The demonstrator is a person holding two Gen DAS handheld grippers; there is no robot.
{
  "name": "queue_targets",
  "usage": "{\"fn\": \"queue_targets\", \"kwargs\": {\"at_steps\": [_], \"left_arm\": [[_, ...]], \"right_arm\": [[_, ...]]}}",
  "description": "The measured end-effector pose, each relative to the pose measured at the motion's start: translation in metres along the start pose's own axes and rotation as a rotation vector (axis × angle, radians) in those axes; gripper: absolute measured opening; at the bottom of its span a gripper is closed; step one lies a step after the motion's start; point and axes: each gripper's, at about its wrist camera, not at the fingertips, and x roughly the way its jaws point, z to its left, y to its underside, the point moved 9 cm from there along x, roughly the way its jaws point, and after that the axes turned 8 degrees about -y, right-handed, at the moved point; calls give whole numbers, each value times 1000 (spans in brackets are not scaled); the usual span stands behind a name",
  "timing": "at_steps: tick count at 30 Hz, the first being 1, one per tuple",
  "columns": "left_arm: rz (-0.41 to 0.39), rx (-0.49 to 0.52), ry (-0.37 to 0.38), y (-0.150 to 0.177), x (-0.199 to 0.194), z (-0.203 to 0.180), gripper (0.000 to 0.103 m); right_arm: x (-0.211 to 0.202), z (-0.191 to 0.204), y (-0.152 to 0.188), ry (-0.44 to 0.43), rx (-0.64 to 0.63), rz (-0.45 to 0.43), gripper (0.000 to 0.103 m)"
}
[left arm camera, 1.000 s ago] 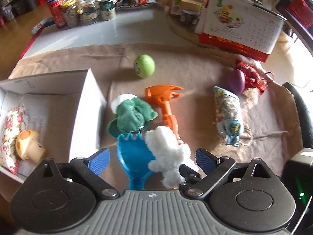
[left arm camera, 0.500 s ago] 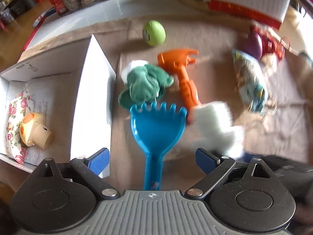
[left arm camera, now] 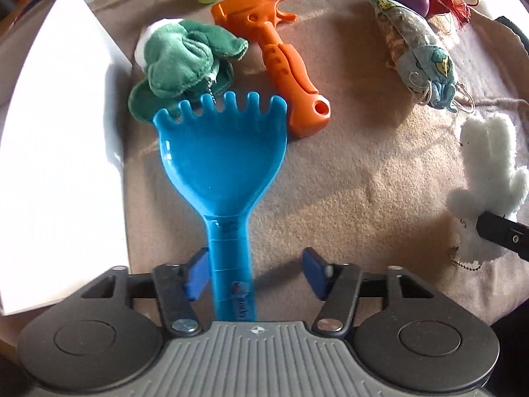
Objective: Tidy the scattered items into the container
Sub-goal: 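Grasp the white plush with the right gripper while the left grasps the blue rake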
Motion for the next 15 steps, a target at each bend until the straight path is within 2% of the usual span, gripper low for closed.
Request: {"fn": "queue_targets", "kwargs": {"at_steps": [1, 2, 3, 5, 8, 15], "left_arm": [[-12, -3, 13, 0, -1, 0, 43], [-24, -10, 20, -1, -2, 0, 34], [-25, -17, 28, -1, -3, 0, 30], [-26, -15, 53, 0, -4, -2, 29], [-37, -19, 39, 1, -6, -2, 25], [-83, -16, 59, 0, -34, -9, 25]], "right_arm": [[1, 2, 1, -2, -6, 2, 44], [1, 4, 1, -5, -10, 2, 44], [1, 5, 1, -8, -13, 0, 44], [1, 7, 2, -10, -19, -2, 44], [0, 8, 1, -9, -25, -3, 44], [-13, 3, -1, -8, -16, -16, 44]]}}
